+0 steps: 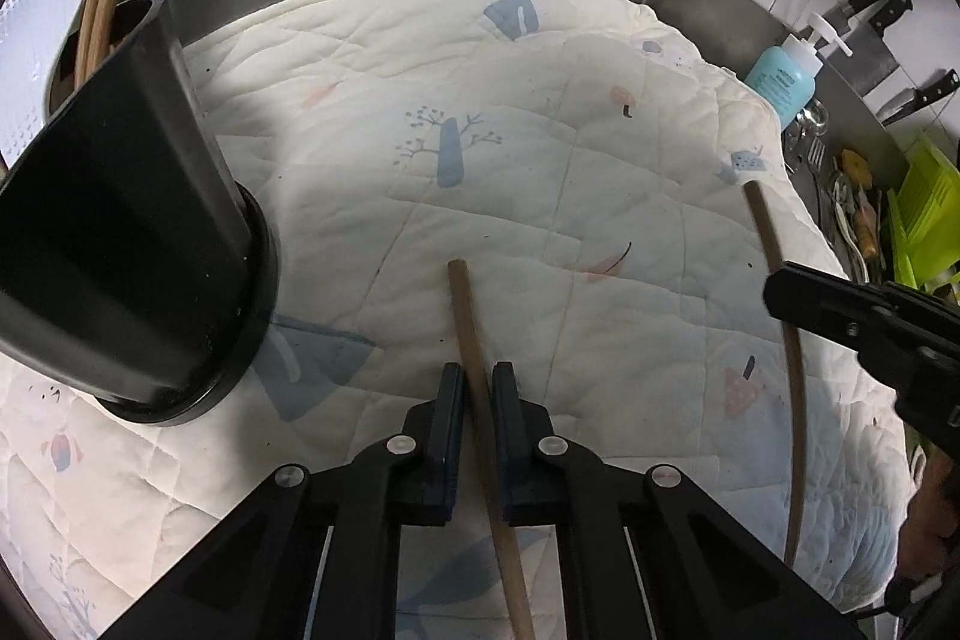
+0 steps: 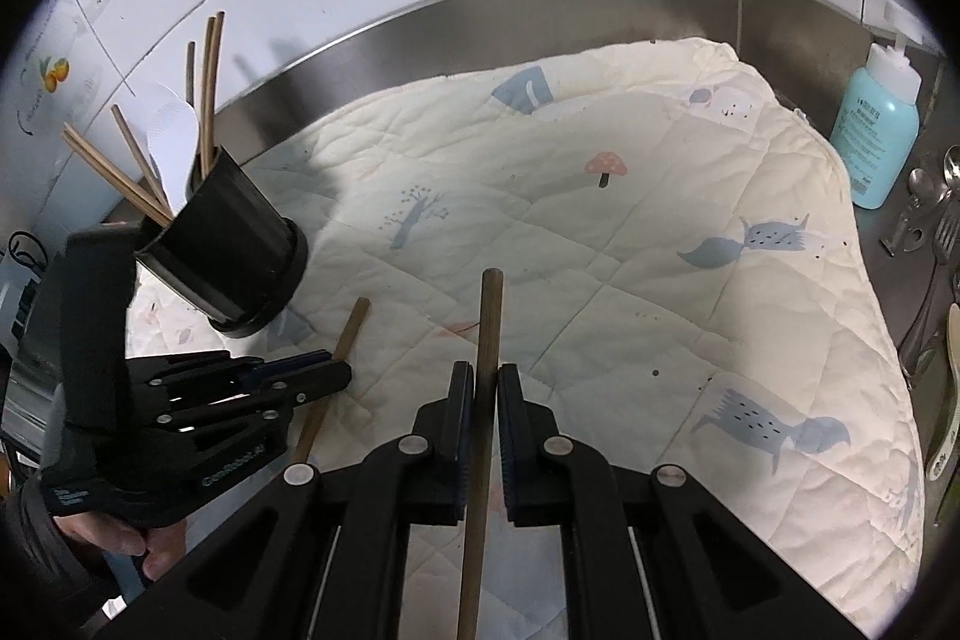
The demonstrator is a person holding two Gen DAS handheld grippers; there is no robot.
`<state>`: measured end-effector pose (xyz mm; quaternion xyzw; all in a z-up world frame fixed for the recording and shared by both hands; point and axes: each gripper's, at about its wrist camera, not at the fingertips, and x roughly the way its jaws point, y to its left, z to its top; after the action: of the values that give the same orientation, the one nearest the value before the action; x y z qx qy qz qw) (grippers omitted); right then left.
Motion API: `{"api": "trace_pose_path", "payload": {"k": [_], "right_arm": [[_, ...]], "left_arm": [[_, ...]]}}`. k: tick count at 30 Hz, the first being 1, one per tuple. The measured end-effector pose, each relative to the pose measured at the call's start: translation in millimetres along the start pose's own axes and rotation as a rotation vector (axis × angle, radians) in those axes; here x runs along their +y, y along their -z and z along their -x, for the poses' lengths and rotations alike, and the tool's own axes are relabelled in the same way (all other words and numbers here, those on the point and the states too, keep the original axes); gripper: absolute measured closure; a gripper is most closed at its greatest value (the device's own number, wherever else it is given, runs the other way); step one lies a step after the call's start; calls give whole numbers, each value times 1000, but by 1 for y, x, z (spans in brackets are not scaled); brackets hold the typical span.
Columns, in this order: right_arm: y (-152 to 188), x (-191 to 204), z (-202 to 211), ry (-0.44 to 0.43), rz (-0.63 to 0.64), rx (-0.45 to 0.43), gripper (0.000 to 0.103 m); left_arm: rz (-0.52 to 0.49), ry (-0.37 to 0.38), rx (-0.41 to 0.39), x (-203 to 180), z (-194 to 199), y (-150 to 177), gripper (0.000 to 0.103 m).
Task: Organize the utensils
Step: 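Lift both chopsticks upright and carry them over the black cup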
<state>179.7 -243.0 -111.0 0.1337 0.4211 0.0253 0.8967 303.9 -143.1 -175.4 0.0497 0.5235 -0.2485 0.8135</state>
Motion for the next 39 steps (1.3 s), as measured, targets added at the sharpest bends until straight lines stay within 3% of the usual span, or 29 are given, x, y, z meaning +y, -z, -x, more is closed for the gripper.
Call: {"api": "trace_pose_path", "payload": {"k": [6,17,31,39], "right_arm": [[0,5,17,-25,10,-32,93],[1,26,55,-77,55,-119,94],[-17,56,86,-120,128,-229,94],[-36,75,93,-141,143,-292,94]], "left_arm": [[19,27,-62,0,22,7,96],[81,57,-287,10,128,11,96],[130,11,-615,43,277,3,96],[178,-51,-781,79,315,-27,96]]}}
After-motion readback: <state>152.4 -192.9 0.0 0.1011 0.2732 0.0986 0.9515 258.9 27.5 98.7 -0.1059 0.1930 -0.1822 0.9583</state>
